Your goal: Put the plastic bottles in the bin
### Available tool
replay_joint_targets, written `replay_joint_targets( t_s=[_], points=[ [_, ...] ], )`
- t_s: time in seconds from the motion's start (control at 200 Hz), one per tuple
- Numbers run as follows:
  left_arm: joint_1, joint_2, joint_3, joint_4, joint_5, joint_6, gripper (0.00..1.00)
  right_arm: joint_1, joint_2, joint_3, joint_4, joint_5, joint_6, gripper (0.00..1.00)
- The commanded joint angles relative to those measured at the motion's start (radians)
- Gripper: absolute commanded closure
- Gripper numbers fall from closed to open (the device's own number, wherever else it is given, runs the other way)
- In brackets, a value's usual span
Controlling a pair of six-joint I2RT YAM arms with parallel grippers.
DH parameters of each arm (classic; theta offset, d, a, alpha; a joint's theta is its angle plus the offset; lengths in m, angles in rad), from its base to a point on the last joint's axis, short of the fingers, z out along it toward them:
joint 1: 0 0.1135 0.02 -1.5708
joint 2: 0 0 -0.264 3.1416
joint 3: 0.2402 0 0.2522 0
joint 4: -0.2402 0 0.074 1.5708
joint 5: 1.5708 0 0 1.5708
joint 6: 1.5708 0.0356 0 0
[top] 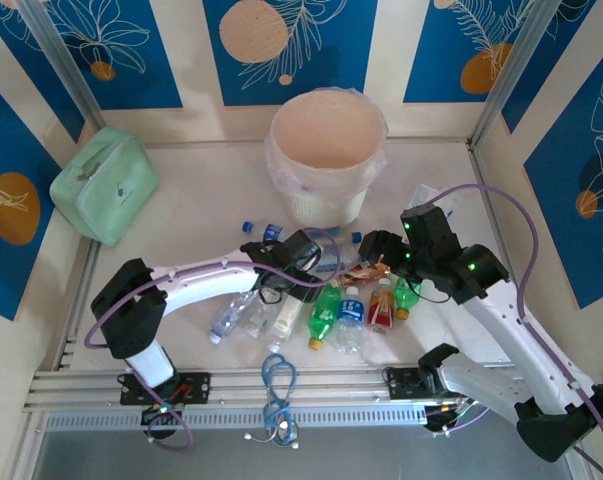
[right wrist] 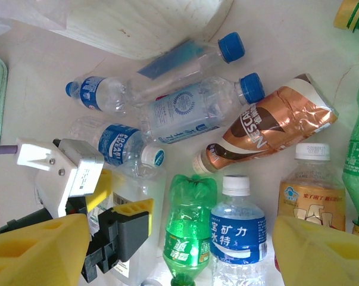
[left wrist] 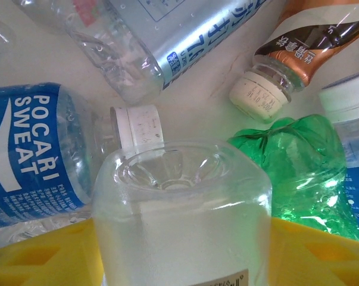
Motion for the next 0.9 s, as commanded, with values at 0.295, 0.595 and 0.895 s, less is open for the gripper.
replay_joint_targets(
  t_s=[0.295, 0.595, 0.895],
  points=[
    [-0.007, -0.016, 0.069, -0.058, -0.011, -0.006, 0.43, -0.015, -0.007, 0.015, -0.003, -0.011, 0.006, 0.19],
    [-0.007, -0.152, 0.173, -0.177, 0.013, -0.021, 0.44, -0.050, -0.022, 0.021, -0.007, -0.022, -0.004, 0.20],
    [0.002, -0.289, 0.341, -0.262, -0.082, -0.023, 0.43, -0.088, -0.063, -0.039, 0.021, -0.066, 0.012, 0.19]
  ],
)
